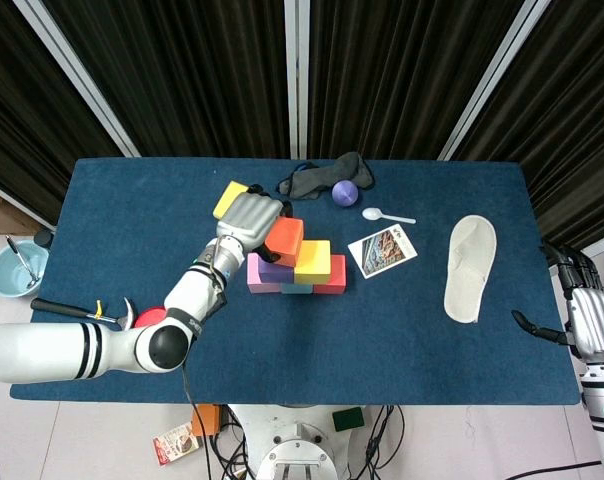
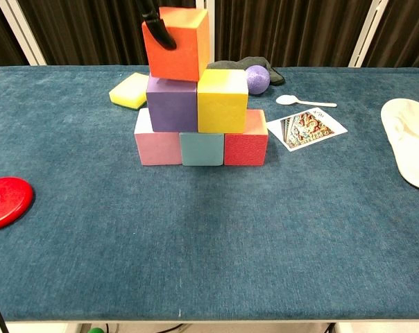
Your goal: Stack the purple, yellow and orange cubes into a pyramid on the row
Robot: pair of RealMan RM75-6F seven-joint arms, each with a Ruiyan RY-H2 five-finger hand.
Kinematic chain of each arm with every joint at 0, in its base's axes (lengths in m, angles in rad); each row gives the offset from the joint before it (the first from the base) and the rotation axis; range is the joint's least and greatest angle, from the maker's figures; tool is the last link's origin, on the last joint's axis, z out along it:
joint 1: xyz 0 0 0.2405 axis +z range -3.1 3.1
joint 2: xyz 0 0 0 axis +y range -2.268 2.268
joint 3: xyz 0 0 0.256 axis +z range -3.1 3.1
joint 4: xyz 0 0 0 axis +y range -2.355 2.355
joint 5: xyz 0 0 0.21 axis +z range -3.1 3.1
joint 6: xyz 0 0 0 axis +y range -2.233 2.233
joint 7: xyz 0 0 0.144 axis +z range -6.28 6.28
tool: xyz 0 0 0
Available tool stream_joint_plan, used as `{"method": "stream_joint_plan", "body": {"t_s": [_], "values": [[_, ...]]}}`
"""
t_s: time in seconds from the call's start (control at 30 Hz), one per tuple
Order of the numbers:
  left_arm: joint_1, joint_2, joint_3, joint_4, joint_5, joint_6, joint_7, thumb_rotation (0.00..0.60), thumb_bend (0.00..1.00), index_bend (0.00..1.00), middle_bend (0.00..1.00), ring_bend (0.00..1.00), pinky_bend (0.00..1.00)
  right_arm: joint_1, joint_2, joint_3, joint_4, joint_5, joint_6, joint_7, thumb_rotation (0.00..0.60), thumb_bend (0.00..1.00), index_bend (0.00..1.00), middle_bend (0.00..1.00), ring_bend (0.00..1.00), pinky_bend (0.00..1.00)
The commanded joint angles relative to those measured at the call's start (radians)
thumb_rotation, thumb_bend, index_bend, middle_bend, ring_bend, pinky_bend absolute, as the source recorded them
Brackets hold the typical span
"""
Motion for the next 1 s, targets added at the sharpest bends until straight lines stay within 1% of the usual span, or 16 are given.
{"method": "stream_joint_plan", "body": {"t_s": [0.03,0.13,0.23,0.43,0.63,0.9,1.0], "values": [[-0.027,0.022,-0.012,-0.053,-0.084,0.063,0.000,0.600,0.15,0.41,0.42,0.27,0.13,0.001,0.002,0.001,-0.001,-0.001,-0.003,0.001,0.600,0.18,0.04,0.12,0.02,0.00],[-0.054,0.027,-0.033,-0.079,-0.174,0.107,0.002,0.600,0.14,0.41,0.43,0.28,0.14,0.004,0.004,0.002,-0.002,-0.004,-0.009,0.002,0.600,0.18,0.04,0.12,0.02,0.00],[-0.085,0.019,-0.053,-0.089,-0.240,0.162,0.017,0.600,0.13,0.41,0.43,0.30,0.16,0.008,0.003,0.002,-0.003,-0.006,-0.017,0.003,0.600,0.18,0.04,0.12,0.02,0.00],[-0.133,-0.023,-0.104,-0.080,-0.334,0.240,0.031,0.600,0.13,0.41,0.45,0.33,0.18,0.013,0.005,0.003,-0.005,-0.014,-0.024,0.006,0.600,0.18,0.04,0.12,0.02,0.00],[-0.165,-0.090,-0.096,-0.067,-0.342,0.324,0.081,0.600,0.12,0.41,0.46,0.34,0.18,0.012,0.009,0.000,-0.003,-0.022,-0.026,0.023,0.600,0.18,0.04,0.12,0.02,0.00],[-0.187,-0.169,-0.105,-0.021,-0.357,0.404,0.137,0.600,0.12,0.40,0.46,0.34,0.19,0.010,0.009,-0.004,0.001,-0.032,-0.026,0.034,0.600,0.18,0.04,0.12,0.02,0.00],[-0.182,-0.184,-0.121,-0.017,-0.368,0.420,0.149,0.600,0.12,0.40,0.46,0.34,0.20,0.010,0.010,-0.004,0.002,-0.030,-0.028,0.037,0.600,0.18,0.04,0.12,0.02,0.00]]}}
